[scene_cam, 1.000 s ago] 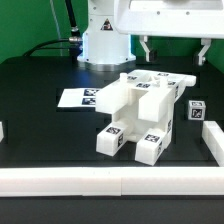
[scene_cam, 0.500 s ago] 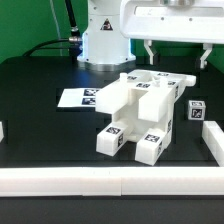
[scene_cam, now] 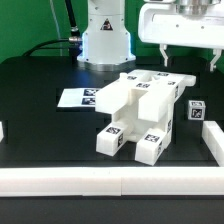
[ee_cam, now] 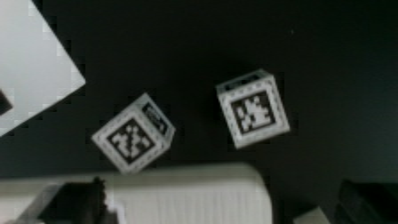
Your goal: Assemble chair
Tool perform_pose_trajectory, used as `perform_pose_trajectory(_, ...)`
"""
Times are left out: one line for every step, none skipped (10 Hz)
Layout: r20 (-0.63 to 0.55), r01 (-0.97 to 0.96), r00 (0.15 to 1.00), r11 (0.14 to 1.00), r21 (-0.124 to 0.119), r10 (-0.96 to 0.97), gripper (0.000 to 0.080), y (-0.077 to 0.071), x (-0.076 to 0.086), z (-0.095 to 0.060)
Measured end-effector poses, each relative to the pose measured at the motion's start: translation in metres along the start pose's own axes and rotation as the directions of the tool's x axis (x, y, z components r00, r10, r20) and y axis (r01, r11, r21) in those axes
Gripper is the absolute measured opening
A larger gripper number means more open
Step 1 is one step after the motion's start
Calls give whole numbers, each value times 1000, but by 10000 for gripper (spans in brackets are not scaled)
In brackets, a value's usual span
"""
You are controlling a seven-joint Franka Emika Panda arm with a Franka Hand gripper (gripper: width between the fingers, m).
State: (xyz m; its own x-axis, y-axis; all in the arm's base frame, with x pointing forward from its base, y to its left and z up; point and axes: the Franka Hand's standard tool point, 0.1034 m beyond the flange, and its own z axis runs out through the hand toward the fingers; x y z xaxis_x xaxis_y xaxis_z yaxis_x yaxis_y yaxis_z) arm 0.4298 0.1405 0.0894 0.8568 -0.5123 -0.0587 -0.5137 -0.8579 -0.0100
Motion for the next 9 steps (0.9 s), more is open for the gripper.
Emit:
perform_pose_trajectory(1,9,1000,1000,-7,-9,649,1,-5,7)
perform_pose_trajectory(-1,19,1000,1000,-15,-19,649,1,-10,15)
perform_pose_trajectory(-2,25,1000,999,-21,-25,649,2,-11,21)
perform_pose_trajectory(-2,51,999,998,-24,-51,649,4,-6,23)
perform_pose_trajectory(-5,63,998,998,-23,-63,649,6,0,22)
perform_pose_trajectory(-9,81,997,997,-22,-81,649,8,7,22)
perform_pose_trajectory(-14,105,994,994,-18,-105,649,10,18,20)
perform_pose_trajectory(-18,110,994,994,-16,-110,649,9,27,19)
perform_pose_trajectory(-19,123,992,992,-17,-124,649,8,36,18)
